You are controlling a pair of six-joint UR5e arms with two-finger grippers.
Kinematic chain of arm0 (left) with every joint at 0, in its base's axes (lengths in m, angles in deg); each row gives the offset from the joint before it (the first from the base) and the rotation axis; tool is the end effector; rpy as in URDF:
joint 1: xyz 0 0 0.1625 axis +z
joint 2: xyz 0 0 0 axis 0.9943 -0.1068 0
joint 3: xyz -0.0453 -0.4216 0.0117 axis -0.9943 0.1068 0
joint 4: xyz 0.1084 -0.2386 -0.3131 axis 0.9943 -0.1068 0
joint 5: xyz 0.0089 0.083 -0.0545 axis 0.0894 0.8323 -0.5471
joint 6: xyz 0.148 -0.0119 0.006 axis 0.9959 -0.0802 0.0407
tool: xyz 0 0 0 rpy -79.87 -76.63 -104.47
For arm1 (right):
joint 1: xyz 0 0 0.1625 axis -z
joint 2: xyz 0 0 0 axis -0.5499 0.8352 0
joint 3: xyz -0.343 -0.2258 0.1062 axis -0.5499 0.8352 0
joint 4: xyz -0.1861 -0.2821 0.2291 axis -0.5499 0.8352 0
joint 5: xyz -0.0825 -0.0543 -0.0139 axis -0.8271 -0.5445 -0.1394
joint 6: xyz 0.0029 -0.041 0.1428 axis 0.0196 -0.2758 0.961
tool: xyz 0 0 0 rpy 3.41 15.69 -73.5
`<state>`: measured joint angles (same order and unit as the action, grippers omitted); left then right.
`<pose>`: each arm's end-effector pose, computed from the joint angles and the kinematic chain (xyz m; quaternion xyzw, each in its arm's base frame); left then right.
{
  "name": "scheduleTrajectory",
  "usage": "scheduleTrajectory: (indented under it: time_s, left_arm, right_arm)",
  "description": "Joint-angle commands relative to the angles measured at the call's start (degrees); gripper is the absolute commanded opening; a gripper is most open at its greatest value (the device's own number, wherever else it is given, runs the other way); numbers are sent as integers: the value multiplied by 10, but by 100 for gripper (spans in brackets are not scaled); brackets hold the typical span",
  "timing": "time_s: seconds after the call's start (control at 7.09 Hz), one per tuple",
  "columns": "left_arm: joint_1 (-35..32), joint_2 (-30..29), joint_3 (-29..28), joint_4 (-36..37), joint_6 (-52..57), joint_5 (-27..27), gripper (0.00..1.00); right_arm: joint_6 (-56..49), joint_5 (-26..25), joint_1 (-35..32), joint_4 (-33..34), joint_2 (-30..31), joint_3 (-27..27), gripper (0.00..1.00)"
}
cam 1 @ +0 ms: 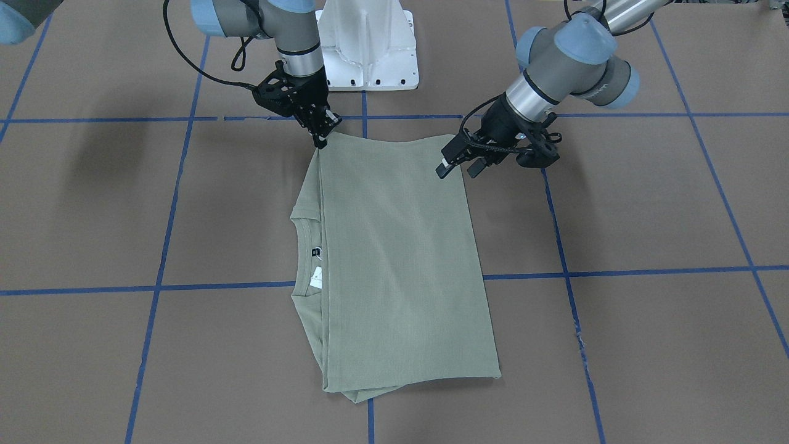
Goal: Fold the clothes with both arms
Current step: 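Move both grippers to the shirt's edge nearest the robot, then grasp the near edge corners of the shirt with both grippers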
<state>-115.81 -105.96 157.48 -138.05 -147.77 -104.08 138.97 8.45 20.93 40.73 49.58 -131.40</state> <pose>0.4854 -0.4089 0.3200 -0.0079 0.6110 -0.2078 0.7638 -0.5869 -0.2804 0.2906 -0.0226 -0.4167 0.3522 0.8377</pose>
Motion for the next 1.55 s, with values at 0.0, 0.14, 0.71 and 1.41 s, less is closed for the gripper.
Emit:
scheduleTrajectory:
  time_s: [0.0,0.14,0.71,1.41]
  left_arm:
    - [68,19,37,79,-33,52,96]
    - [99,61,64,84,-35,93,94]
    - [137,66,62,84,-87,101,85]
    - [150,68,59,84,-97,102,79]
  right_arm:
    - [5,-9,7,0,4,-6,0]
    - [5,-9,7,0,4,-6,0]
    - [5,-11,7,0,4,-7,0]
    - [5,-11,8,0,4,-10,0]
